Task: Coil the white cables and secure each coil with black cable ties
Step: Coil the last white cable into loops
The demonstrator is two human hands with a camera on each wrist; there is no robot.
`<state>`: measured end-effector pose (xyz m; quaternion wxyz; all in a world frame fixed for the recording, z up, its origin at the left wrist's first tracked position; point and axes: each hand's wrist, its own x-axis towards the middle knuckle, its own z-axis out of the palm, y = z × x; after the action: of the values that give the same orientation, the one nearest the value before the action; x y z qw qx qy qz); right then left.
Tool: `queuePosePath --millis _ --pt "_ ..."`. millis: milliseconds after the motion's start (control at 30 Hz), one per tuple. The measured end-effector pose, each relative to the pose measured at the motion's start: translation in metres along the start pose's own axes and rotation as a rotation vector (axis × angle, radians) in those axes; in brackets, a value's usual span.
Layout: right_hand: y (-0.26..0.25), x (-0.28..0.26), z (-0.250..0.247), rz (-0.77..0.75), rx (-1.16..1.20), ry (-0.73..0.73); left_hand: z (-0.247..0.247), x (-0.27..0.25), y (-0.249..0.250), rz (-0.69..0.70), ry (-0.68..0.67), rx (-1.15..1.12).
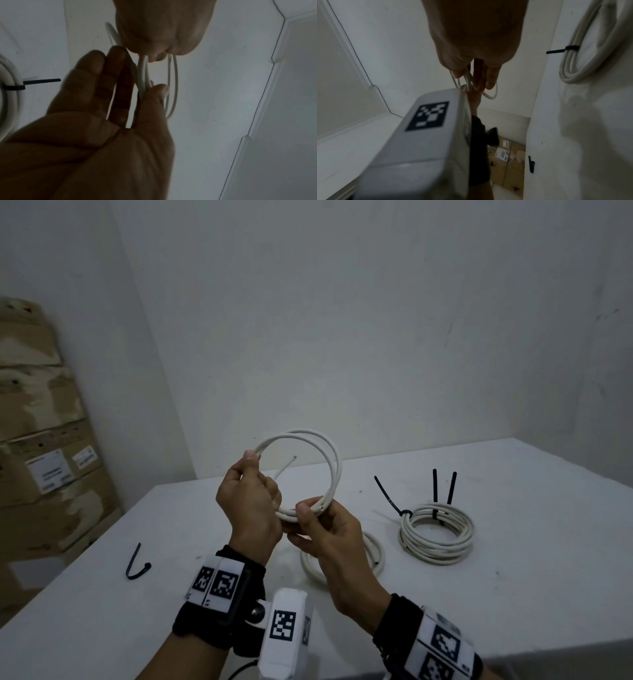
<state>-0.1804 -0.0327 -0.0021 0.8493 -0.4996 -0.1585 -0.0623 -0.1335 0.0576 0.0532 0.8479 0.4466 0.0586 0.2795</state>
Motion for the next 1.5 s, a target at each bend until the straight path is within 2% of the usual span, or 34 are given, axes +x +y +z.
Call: queuePosePath --millis 167,233,367,467,533,600,633,700,733,767,833,900,1000,1033,1167,1267,1333,1400,1500 --pt "0.001 -0.002 -0.001 -0.035 -0.062 -0.005 -0.003 0.003 -0.004 -0.1 0.034 -0.029" --pt "0.002 -0.003 0.0 -0.056 -0.112 -0.005 -0.005 0.006 -0.006 -0.183 0.049 -0.054" --pt "-0.003 0.001 -0.004 -0.11 -0.179 -0.007 -0.009 0.008 -0.015 -0.354 -0.006 -0.039" --pt "-0.011 0.007 -0.008 -0.125 -0.229 -0.026 -0.016 0.009 -0.021 -0.406 -0.044 0.001" --pt "-0.019 0.012 -0.01 -0.116 -0.258 -0.045 -0.022 0.009 -0.024 -0.393 -0.069 0.137" --pt "-0.028 0.018 -0.013 -0.083 -0.269 -0.049 -0.029 0.005 -0.029 -0.237 -0.103 0.421" --pt "-0.034 0.021 -0.015 -0.053 -0.267 -0.056 -0.034 0.001 -0.031 -0.074 -0.103 0.583" --pt "-0.045 0.028 -0.019 0.01 -0.268 -0.085 -0.042 -0.011 -0.028 0.371 -0.15 0.752" --pt "-0.05 0.032 -0.021 0.032 -0.276 -0.1 -0.043 -0.016 -0.024 0.53 -0.253 0.762" --pt "-0.054 0.035 -0.022 0.05 -0.287 -0.113 -0.044 -0.019 -0.022 0.587 -0.407 0.755" --pt "-0.06 0.039 -0.022 0.071 -0.313 -0.136 -0.043 -0.023 -0.019 0.494 -0.702 0.738" --pt "-0.062 0.04 -0.019 0.068 -0.344 -0.151 -0.038 -0.025 -0.02 0.414 -0.815 0.713" --pt "-0.059 0.043 -0.015 0.019 -0.432 -0.122 -0.031 -0.032 -0.026 0.384 -0.72 0.659" --pt "-0.057 0.043 -0.014 -0.019 -0.511 -0.105 -0.029 -0.034 -0.027 0.327 -0.677 0.605" --pt "-0.05 0.038 -0.012 -0.188 -0.94 -0.114 -0.021 -0.038 -0.027 -0.042 -0.534 0.338" --pt "-0.048 0.029 -0.011 -0.273 -1.322 -0.21 -0.024 -0.038 -0.031 -0.171 -0.54 0.235" --pt "-0.044 0.025 -0.011 -0.401 -1.573 -0.224 -0.027 -0.04 -0.033 -0.259 -0.537 0.192" --pt "-0.04 0.021 -0.008 -0.527 -1.698 -0.126 -0.027 -0.043 -0.035 -0.3 -0.513 0.166" --pt "-0.03 0.017 -0.008 -0.71 -1.612 0.084 -0.027 -0.042 -0.04 -0.32 -0.475 0.122"
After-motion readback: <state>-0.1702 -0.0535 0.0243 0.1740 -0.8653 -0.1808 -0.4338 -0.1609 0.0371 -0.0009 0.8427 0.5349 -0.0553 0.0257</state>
